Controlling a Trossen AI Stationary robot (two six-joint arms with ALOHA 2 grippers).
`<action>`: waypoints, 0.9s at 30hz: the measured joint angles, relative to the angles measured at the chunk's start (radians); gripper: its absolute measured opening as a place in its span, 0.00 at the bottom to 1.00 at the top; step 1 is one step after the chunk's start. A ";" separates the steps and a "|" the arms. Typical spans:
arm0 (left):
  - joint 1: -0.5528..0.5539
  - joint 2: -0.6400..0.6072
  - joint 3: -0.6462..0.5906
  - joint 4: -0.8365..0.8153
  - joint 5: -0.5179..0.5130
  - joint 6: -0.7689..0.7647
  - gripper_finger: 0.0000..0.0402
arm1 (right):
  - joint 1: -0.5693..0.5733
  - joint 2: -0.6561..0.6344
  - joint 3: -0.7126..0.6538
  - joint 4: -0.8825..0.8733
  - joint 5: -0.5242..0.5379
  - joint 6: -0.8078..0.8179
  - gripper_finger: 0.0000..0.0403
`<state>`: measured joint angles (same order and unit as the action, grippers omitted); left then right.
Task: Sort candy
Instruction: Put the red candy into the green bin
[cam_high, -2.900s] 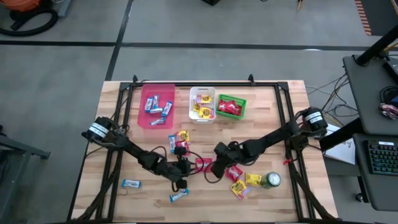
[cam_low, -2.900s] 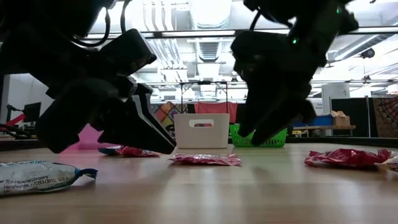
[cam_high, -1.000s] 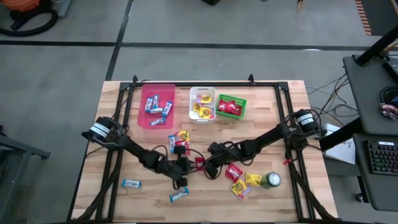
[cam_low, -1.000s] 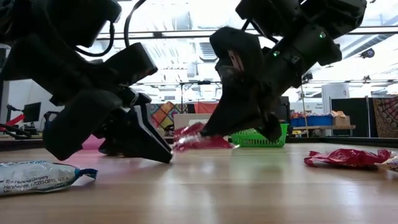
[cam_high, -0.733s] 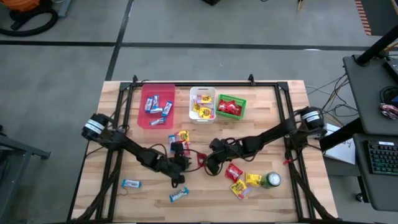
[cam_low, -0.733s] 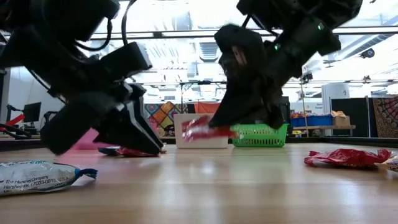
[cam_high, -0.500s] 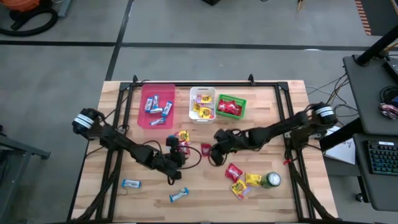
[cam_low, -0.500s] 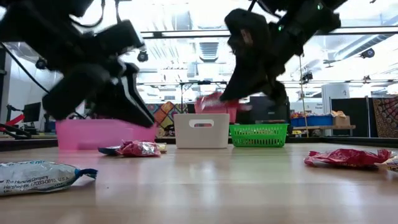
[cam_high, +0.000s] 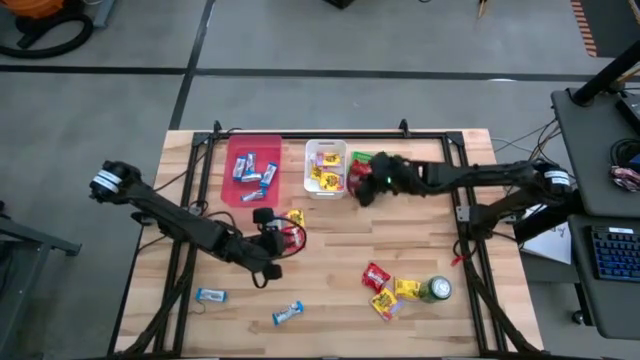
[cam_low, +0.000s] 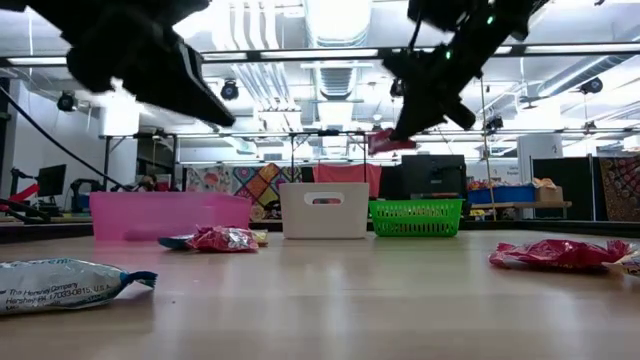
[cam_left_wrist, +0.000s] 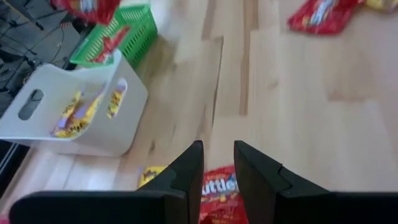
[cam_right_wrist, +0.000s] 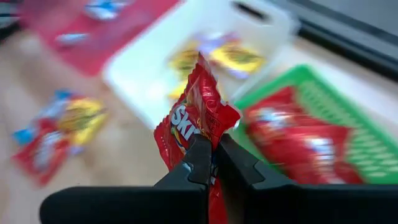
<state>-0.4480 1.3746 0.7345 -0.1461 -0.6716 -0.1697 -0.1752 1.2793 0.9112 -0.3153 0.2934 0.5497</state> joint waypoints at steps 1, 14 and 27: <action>0.000 -0.014 0.000 0.003 0.000 -0.003 0.18 | -0.033 0.000 0.000 -0.012 -0.001 -0.012 0.03; 0.000 -0.075 -0.004 -0.012 0.000 -0.019 0.18 | -0.254 0.153 0.000 -0.011 -0.035 -0.026 0.03; 0.000 -0.049 -0.004 -0.013 0.000 -0.033 0.18 | -0.254 0.188 0.000 0.035 -0.061 -0.027 0.25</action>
<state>-0.4480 1.3258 0.7307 -0.1590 -0.6720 -0.2024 -0.4287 1.4672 0.9112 -0.2803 0.2320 0.5228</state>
